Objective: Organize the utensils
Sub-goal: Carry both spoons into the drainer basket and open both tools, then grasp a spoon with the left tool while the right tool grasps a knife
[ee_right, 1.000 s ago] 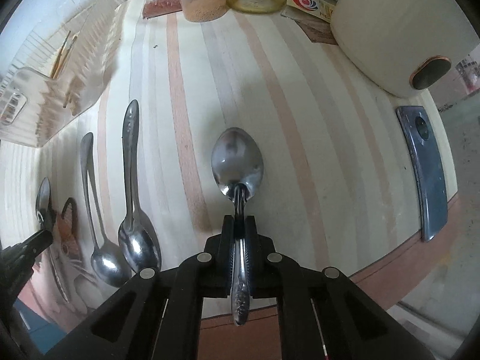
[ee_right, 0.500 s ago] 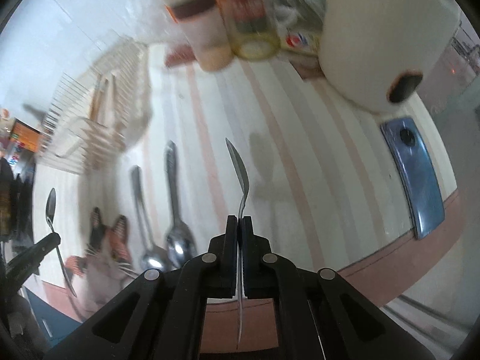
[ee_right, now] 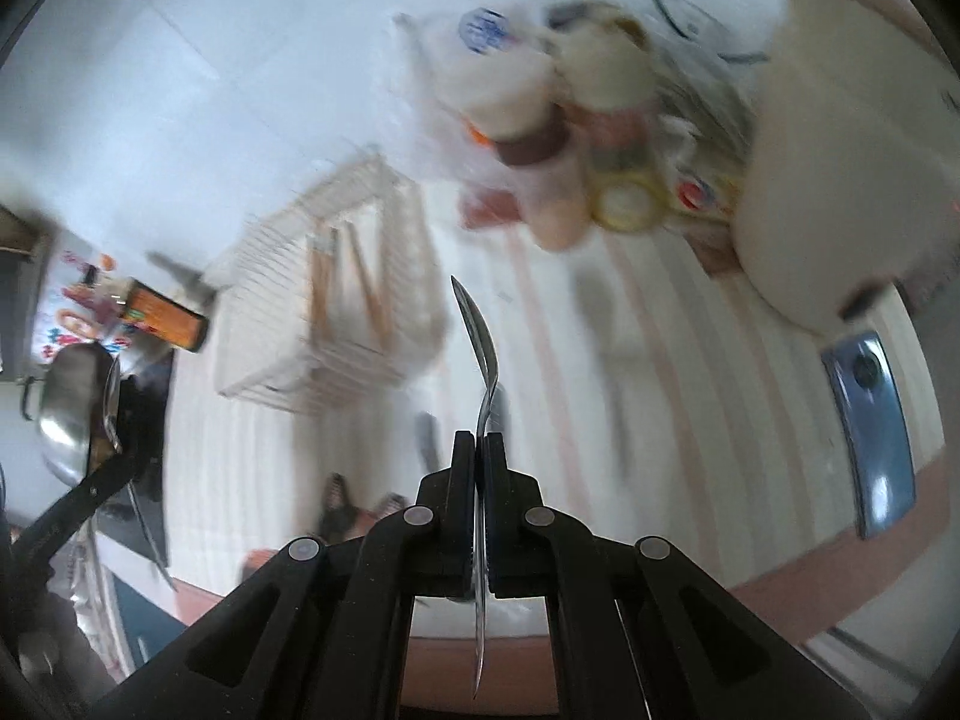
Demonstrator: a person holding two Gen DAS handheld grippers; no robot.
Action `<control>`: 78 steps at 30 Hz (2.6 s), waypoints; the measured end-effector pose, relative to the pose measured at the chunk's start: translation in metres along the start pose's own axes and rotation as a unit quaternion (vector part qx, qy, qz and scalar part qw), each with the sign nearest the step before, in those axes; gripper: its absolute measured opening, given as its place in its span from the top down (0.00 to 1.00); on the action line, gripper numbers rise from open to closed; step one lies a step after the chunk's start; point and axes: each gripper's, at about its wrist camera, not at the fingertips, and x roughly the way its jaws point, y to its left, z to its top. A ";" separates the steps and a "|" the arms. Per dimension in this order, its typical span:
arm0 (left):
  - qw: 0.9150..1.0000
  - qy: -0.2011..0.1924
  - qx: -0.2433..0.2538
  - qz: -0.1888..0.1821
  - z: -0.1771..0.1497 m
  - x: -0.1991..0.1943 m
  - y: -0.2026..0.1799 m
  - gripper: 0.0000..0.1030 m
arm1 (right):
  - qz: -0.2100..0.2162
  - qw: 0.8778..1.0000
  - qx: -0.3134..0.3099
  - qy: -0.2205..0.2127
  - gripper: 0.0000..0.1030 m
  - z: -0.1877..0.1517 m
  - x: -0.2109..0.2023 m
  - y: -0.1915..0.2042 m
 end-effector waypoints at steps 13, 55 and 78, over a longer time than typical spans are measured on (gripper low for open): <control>0.997 0.060 -0.032 -0.034 0.110 0.092 -0.002 0.96 | 0.030 0.999 -0.028 0.020 0.98 0.112 0.084 0.084; 0.984 0.154 0.013 0.090 -0.066 0.158 -0.036 0.01 | -0.185 0.970 -0.066 0.145 0.94 -0.040 0.130 -0.066; 0.969 0.224 0.056 0.084 -0.110 0.190 -0.043 0.97 | -0.144 0.975 -0.050 0.163 0.93 -0.054 0.112 -0.068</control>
